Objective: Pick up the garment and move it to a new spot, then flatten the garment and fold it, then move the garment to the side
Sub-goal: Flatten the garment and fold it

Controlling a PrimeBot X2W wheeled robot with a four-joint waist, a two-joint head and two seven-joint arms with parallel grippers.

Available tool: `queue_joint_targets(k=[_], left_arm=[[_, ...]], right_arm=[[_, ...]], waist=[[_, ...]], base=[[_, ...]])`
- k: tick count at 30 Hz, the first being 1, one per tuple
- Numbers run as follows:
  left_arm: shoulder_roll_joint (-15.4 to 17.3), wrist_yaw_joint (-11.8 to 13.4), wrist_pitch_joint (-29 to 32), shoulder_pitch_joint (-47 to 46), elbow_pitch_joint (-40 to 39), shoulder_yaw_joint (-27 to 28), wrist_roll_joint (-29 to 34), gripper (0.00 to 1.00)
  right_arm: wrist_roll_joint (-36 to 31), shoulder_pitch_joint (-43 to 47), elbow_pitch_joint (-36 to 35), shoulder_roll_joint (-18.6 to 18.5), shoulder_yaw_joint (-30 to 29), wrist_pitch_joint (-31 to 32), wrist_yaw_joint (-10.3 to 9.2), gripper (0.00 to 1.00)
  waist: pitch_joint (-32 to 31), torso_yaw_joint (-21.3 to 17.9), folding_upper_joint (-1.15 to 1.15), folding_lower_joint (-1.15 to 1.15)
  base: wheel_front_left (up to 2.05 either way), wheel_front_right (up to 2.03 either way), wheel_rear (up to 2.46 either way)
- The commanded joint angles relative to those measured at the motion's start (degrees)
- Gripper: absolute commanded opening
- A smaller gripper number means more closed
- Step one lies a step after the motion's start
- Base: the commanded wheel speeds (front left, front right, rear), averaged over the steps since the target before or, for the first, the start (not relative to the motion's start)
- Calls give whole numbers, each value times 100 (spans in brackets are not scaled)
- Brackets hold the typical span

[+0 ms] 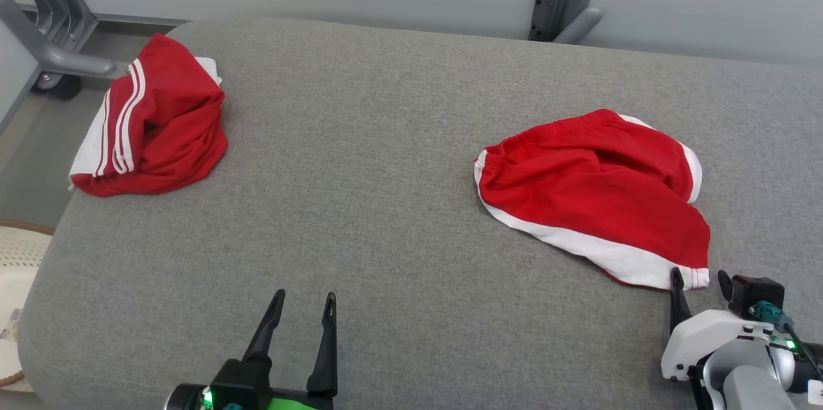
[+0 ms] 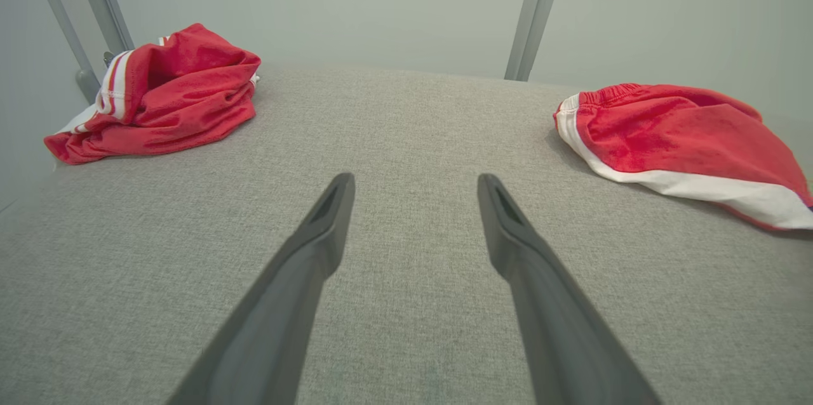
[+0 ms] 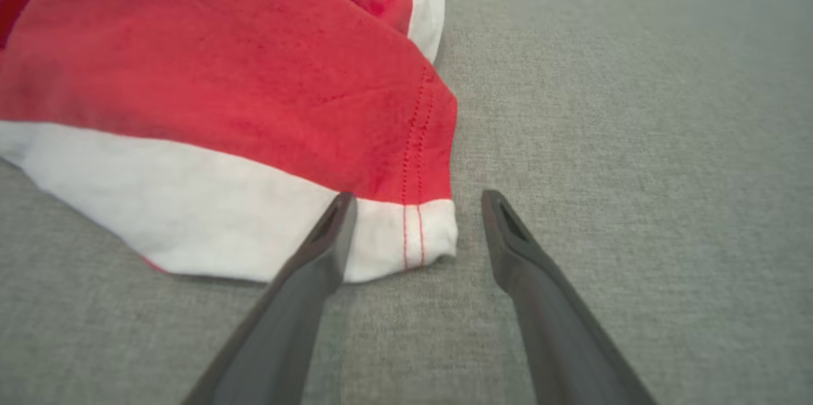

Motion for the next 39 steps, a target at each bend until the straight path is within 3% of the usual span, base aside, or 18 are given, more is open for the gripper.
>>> queue_joint_targets(k=[1, 4, 5, 8, 11, 16, 26, 35, 39], left_arm=[[5, -17, -19, 14, 10, 12, 44, 100], [5, -18, -20, -18, 1, -6, 39, 100], [5, -23, -20, -36, -5, -7, 48, 100], [5, -29, -20, -84, -2, 4, 68, 100], [5, -56, -20, -84, 24, 46, 91, 100], [5, -76, -20, 25, 55, 106, 119, 100], [6, -136, -20, 0, 20, 66, 154, 100], [7, -250, -20, -42, 104, 97, 264, 100], [7, -240, -19, -57, 80, 115, 276, 100]], right_arm=[[-30, -9, 71, -10, -31, 0, -5, 100], [73, -178, 399, 19, -95, 1, -5, 98], [87, -211, 477, 22, -122, 2, -5, 85], [125, -321, 646, 32, -24, 5, -5, 0], [174, -386, 747, 24, 108, 4, -5, 0], [346, -558, 343, 31, 581, 0, -5, 0], [1279, -1279, -851, 34, 2401, 1, -5, 0], [1891, -2322, -874, 30, 3656, 0, -5, 0], [2186, -2840, -980, 29, 3930, 0, -5, 0]], waist=[[-20, -31, 0, 0], [-33, -66, 0, 0], [-40, -74, 0, 0], [-62, -88, 0, 0], [-109, -96, 0, 0], [-245, -136, 0, 0], [-576, -193, 0, 0], [-727, -61, 0, 0], [-738, -29, 0, 0]], base=[[0, 0, 0], [0, 0, 0], [0, 0, 0], [0, 0, 0], [0, 0, 0], [0, 0, 0], [0, 0, 0], [0, 0, 0], [0, 0, 0]])
